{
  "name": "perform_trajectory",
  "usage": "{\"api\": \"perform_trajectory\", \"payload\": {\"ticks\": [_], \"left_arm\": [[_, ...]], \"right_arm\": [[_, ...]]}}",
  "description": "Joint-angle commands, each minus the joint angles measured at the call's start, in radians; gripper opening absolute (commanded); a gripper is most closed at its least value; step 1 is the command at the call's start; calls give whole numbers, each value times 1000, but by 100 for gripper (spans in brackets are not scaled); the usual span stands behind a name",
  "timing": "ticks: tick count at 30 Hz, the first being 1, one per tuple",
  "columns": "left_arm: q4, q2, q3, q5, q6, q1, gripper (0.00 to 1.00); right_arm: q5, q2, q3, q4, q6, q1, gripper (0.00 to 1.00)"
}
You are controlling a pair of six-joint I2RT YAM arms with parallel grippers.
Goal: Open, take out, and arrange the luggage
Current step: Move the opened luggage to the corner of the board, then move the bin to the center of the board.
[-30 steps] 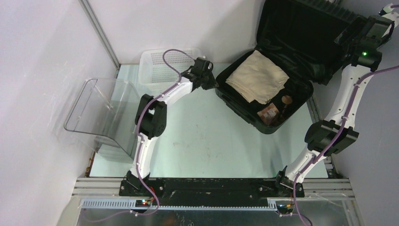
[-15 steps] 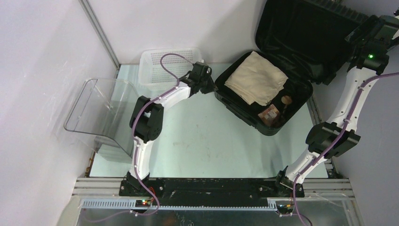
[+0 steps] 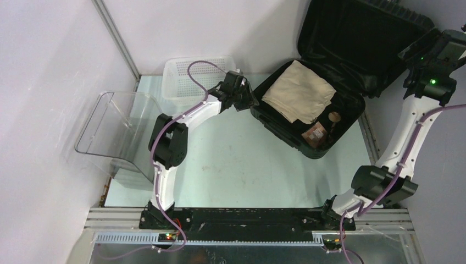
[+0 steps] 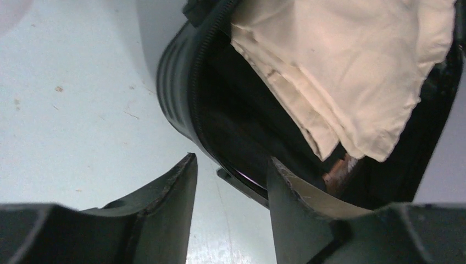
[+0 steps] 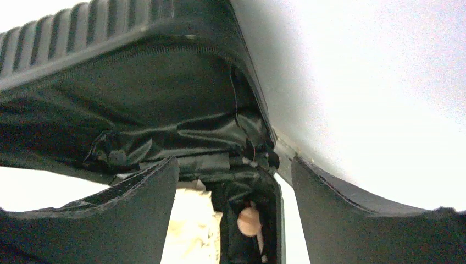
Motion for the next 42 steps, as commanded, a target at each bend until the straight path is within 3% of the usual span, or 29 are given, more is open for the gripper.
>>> {"api": "perform_trajectory", "payload": {"ticks": [1, 9, 13, 16, 18, 22, 29, 37, 42], "left_arm": [[-32, -122, 33, 47, 40, -23, 56], [-157, -277, 4, 19, 120, -28, 72], [-256, -354, -2, -36, 206, -28, 80], [-330, -408, -20, -103, 278, -24, 96], [-383, -448, -34, -172, 327, -22, 99], [-443, -538, -102, -280, 396, 2, 100], [-441, -614, -184, -174, 458, 136, 100], [-443, -429, 1, -196, 605, 169, 91], [-436, -234, 171, -210, 694, 172, 87]], "right_arm": [[-31, -101, -86, -52, 48, 6, 76], [-88, -289, -329, -146, 62, 165, 70], [-79, -401, -505, -148, 59, 329, 68], [-51, -460, -629, -158, 59, 476, 66], [-18, -481, -661, -200, 55, 579, 67], [9, -502, -702, -267, 46, 721, 70], [4, -517, -761, -249, 45, 758, 73], [-67, -556, -873, -66, 66, 739, 74], [-95, -560, -901, -19, 38, 734, 76]]}}
